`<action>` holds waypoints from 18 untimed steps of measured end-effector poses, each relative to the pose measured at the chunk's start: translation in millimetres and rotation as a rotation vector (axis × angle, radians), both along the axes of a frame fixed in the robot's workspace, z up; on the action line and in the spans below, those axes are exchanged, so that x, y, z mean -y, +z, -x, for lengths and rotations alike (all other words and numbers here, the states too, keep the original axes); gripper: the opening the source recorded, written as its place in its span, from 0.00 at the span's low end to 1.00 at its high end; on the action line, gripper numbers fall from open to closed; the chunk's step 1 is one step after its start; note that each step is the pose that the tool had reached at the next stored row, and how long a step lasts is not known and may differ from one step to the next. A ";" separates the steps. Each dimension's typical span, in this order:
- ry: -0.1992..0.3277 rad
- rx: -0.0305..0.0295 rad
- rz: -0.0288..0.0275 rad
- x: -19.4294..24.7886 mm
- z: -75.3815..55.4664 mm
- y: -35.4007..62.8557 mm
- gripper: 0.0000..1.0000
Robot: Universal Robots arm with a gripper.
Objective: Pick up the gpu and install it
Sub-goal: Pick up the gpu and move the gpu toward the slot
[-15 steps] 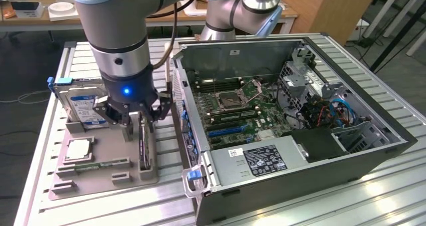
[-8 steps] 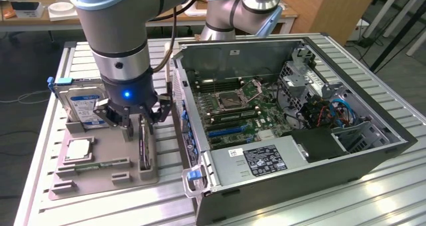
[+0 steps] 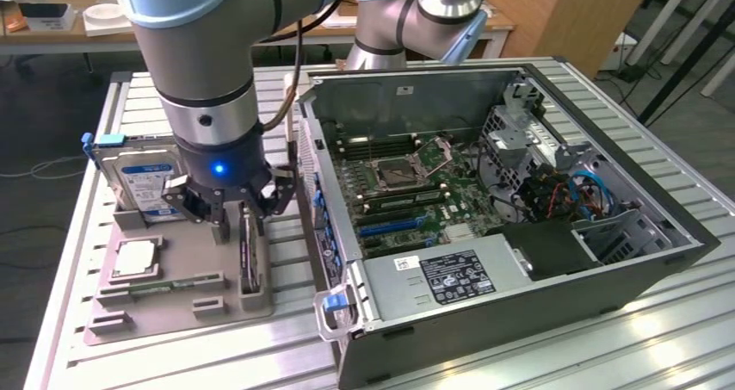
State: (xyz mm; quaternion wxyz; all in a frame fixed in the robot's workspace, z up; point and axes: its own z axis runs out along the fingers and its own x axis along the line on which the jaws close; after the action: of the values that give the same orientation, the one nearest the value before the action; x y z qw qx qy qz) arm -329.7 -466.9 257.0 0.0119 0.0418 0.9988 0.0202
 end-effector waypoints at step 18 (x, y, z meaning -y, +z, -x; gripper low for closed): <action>0.000 -0.0001 0.0000 0.1 1.6 -19.6 0.47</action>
State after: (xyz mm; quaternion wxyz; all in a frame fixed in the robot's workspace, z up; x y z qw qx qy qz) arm -331.2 -467.1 237.4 0.0119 0.0420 0.9988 0.0202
